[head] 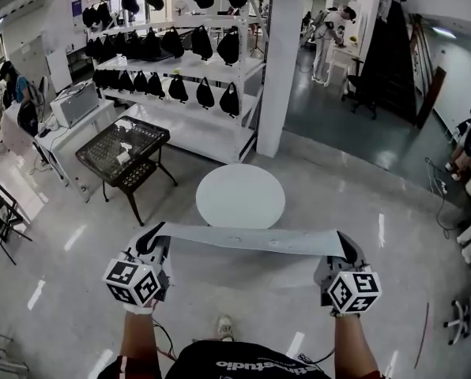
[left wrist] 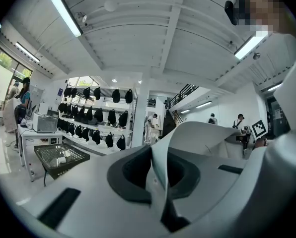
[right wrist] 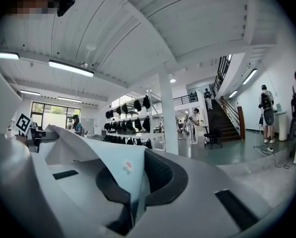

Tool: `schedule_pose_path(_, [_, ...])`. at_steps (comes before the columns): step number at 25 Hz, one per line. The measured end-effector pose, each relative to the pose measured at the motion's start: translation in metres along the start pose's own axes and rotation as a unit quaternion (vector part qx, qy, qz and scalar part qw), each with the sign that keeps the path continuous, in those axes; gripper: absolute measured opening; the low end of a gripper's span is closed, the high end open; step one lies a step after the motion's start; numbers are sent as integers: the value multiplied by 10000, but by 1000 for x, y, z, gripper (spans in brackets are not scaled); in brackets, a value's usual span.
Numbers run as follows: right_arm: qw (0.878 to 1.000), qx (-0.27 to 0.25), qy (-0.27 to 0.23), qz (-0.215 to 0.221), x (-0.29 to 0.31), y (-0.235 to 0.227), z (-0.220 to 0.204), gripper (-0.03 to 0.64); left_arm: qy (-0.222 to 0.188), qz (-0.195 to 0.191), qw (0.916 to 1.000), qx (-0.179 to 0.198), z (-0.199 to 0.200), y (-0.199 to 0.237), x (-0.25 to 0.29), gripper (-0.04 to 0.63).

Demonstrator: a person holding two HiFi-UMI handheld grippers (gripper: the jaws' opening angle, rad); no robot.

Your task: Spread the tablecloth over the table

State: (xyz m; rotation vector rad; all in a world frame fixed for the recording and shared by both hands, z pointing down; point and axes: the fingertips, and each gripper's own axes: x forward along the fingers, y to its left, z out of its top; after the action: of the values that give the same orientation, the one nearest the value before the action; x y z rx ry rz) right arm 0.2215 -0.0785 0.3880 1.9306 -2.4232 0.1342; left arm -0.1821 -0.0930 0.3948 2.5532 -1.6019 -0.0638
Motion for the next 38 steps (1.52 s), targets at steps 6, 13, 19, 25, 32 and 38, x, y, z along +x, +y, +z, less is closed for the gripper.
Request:
schedule_pose_path(6, [9997,-96,-91,-193,73,5,23,26,-35,-200,9997,-93,16,51,60,21])
schedule_pose_path(13, [9991,-261,-165,-275,121,5,40,26,-203,-300,9993,-49,33,85,109,21])
schedule_pose_path(19, [9990,-266,-207,-306,139,-2,48,26,-262,-332,9991,-45,46,92,135,21])
schedule_pose_path(25, [9991,-126,-265,-295,156,-18,54,26,-346,-269,9990,-117,57,90,162,21])
schedule_pose_path(32, [9995,-130,-255,-92,207,-32,55,26,-335,-152,9991,-228,54,108,202,20])
schedule_pose_path(38, [9997,-112,-224,76,271,-59,58,26,-195,-6,9998,-100,51,124,264,20])
